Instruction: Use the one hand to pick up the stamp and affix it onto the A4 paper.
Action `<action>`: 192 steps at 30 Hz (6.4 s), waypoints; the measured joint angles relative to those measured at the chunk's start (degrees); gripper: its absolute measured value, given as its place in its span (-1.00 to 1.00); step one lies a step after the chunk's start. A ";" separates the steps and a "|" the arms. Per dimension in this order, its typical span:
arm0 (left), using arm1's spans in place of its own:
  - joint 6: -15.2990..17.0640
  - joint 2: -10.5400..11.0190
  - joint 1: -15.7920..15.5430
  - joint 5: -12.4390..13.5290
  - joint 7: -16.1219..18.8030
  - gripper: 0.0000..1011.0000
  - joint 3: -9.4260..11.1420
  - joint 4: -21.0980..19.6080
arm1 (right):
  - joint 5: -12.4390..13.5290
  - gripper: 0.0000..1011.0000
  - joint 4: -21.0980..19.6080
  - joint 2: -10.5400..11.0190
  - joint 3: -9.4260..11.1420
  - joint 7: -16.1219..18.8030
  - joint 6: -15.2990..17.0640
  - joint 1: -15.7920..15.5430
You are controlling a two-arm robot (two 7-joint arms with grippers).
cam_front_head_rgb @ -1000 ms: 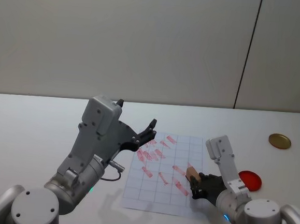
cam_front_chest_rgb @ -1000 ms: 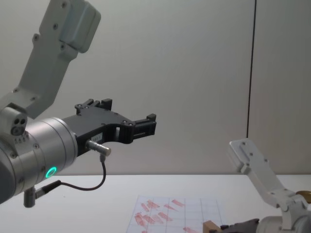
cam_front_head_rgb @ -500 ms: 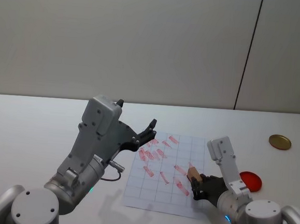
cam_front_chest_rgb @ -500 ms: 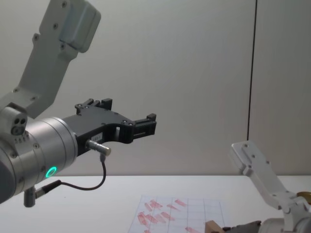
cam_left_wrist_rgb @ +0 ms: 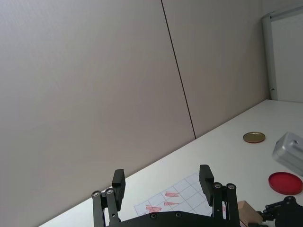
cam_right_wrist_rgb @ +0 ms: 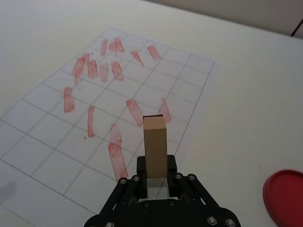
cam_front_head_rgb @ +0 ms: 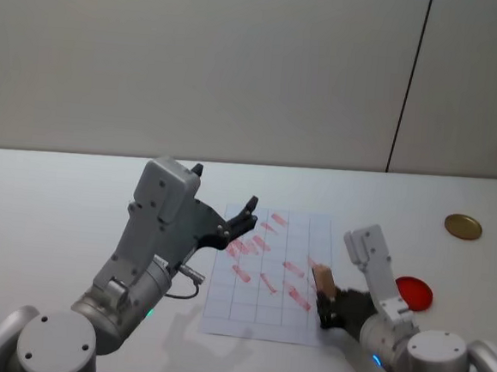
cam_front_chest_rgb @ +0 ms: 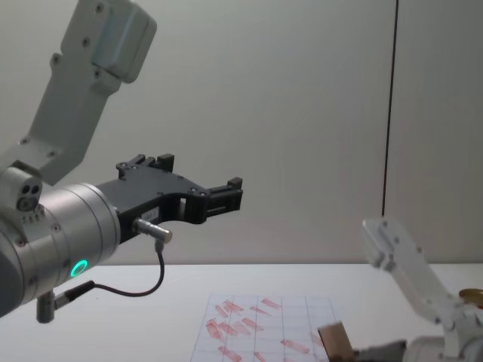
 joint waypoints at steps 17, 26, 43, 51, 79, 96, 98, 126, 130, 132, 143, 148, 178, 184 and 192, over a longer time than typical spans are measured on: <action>0.00 0.00 0.00 0.00 0.01 0.96 0.00 0.00 | 3.24 -0.56 -11.54 0.43 0.51 -0.35 -3.03 -1.60; 0.00 0.00 0.00 0.00 0.00 0.96 0.00 0.00 | 4.92 -0.56 -16.64 0.69 1.17 -2.78 -1.62 -2.18; 0.00 0.00 0.00 0.00 0.00 0.96 0.00 0.00 | 7.54 -0.56 -19.78 2.20 4.33 -10.58 5.56 -2.86; 0.00 0.00 0.00 0.00 0.01 0.96 0.00 0.00 | 9.31 -0.56 -17.96 2.64 6.09 -14.66 9.60 -2.58; 0.00 0.00 0.00 0.00 0.01 0.96 0.00 0.00 | 12.38 -0.56 -8.83 2.00 8.63 -18.31 18.84 0.75; 0.00 0.00 0.00 0.00 0.01 0.96 0.00 0.00 | 15.69 -0.56 -12.83 1.57 9.63 -20.56 24.58 -0.62; 0.00 0.00 0.00 0.00 0.00 0.96 0.00 0.00 | 15.87 -0.56 -12.92 1.50 9.69 -20.72 24.81 -0.67; 0.00 0.00 0.00 0.00 0.00 0.96 0.00 0.00 | 16.07 -0.56 -8.28 -0.42 9.58 -20.98 24.70 1.64; 0.00 0.00 0.00 0.00 0.00 0.96 0.00 0.00 | 15.94 -0.54 -7.95 -0.54 9.69 -21.08 24.55 1.87; 0.00 0.00 0.00 0.00 0.00 0.96 0.00 0.00 | 15.88 -0.45 -7.81 -0.57 9.78 -21.16 24.50 1.97; 0.00 0.00 0.00 0.00 0.00 0.96 0.00 0.00 | 15.37 0.20 -6.78 -0.77 10.40 -21.87 24.07 2.63; 0.00 0.00 0.00 0.00 0.00 0.96 0.00 0.00 | 15.20 0.55 -6.71 -0.83 10.56 -21.87 23.83 2.67; 0.00 0.00 0.00 0.00 0.00 0.96 0.00 0.00 | 12.47 0.98 -20.11 0.55 10.96 -17.76 18.83 -2.37; 0.00 0.00 0.00 0.00 0.00 0.96 0.00 0.00 | 10.74 0.98 -23.40 1.49 11.07 -15.95 15.30 -4.29; 0.00 0.01 0.00 0.00 0.00 0.96 0.00 0.00 | 8.65 0.98 -27.42 2.91 11.38 -13.52 10.87 -6.85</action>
